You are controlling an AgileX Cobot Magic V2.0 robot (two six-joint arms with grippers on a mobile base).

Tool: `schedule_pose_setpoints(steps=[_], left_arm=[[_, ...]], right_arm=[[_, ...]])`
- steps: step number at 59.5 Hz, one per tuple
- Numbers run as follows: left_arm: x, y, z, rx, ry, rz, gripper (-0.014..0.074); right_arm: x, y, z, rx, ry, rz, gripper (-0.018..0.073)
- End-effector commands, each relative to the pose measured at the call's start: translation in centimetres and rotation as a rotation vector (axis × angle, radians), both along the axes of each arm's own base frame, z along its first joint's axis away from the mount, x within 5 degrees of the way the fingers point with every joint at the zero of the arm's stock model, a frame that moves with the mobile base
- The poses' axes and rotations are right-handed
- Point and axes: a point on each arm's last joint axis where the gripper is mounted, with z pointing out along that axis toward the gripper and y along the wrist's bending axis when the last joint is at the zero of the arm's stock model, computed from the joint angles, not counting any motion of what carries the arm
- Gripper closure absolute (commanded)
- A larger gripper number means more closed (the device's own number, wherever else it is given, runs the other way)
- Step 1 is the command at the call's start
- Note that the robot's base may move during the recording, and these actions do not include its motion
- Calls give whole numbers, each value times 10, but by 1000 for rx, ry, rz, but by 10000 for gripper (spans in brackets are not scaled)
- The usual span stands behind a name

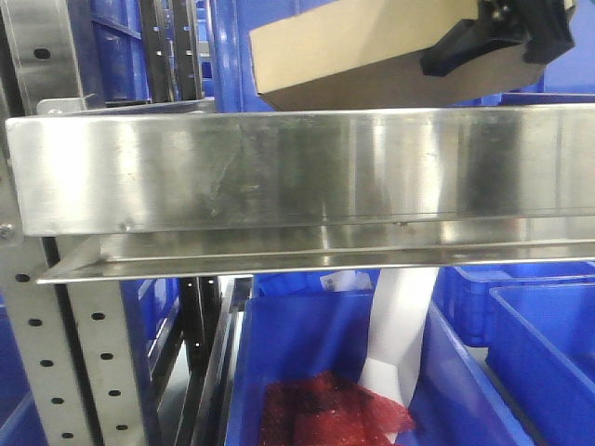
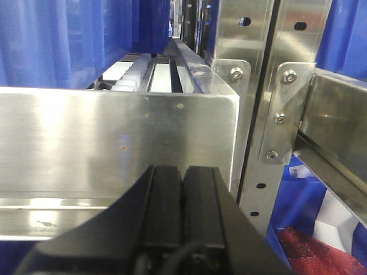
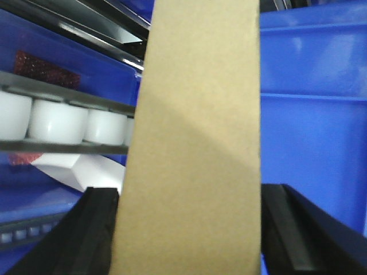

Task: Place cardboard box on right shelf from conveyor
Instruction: 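Lower the box flat onto the roller shelf and open the right gripper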

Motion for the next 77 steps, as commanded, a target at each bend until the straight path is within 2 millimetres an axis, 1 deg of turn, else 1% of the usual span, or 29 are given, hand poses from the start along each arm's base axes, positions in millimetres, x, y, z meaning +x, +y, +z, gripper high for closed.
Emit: schedule_pose_setpoints(steps=[1, 3, 9, 10, 12, 13, 16, 17, 20, 30, 41, 51, 57, 62, 66, 67, 69, 71, 72, 77], left_arm=[[-1, 0, 5, -11, -91, 4, 713], [-1, 0, 5, -11, -91, 4, 713], [-1, 0, 5, -11, -91, 4, 713], [-1, 0, 5, -11, -91, 4, 713], [-1, 0, 5, -11, -91, 4, 712], [-1, 0, 5, -11, -91, 4, 713], [-1, 0, 5, -11, -91, 4, 713], [-1, 0, 5, -11, -91, 4, 713], [-1, 0, 5, -11, -91, 4, 712], [-1, 0, 5, -11, -91, 4, 713], [-1, 0, 5, -11, -91, 4, 713], [-1, 0, 5, -11, -91, 4, 713], [-1, 0, 5, -11, -91, 4, 713], [-1, 0, 5, -11, -91, 4, 713], [-1, 0, 5, -11, -91, 4, 713], [-1, 0, 5, -11, -91, 4, 713], [-1, 0, 5, -11, -91, 4, 713], [-1, 0, 5, -11, -91, 4, 713], [-1, 0, 5, -11, -91, 4, 713], [-1, 0, 5, -11, -91, 4, 713]], right_arm=[[0, -2, 24, 86, -82, -31, 378], [0, -1, 24, 107, -74, -36, 334], [-1, -1, 24, 132, -64, -42, 149], [0, -1, 25, 132, -65, -42, 116], [0, -1, 25, 137, -65, -45, 20], [0, -1, 25, 140, -64, -47, -10], [0, -1, 25, 151, -63, -56, -90], [0, -1, 24, 152, -60, -58, -92], [0, -1, 23, 164, -54, -68, -71], [-3, -1, 25, 203, -22, -88, -71], [-11, -4, 35, 322, 13, -148, -71], [-24, -8, 45, 499, 95, -243, -71], [-36, -13, 47, 648, 166, -329, -69], [-47, -18, 49, 790, 211, -405, -43], [-60, -25, 48, 924, 241, -469, 8], [-64, -27, 48, 961, 245, -485, 38], [-72, -31, 49, 1021, 249, -504, 64], [-80, -35, 48, 1076, 248, -520, 123], [-83, -37, 48, 1096, 246, -525, 134], [-104, -47, 46, 1196, 224, -540, 289]])
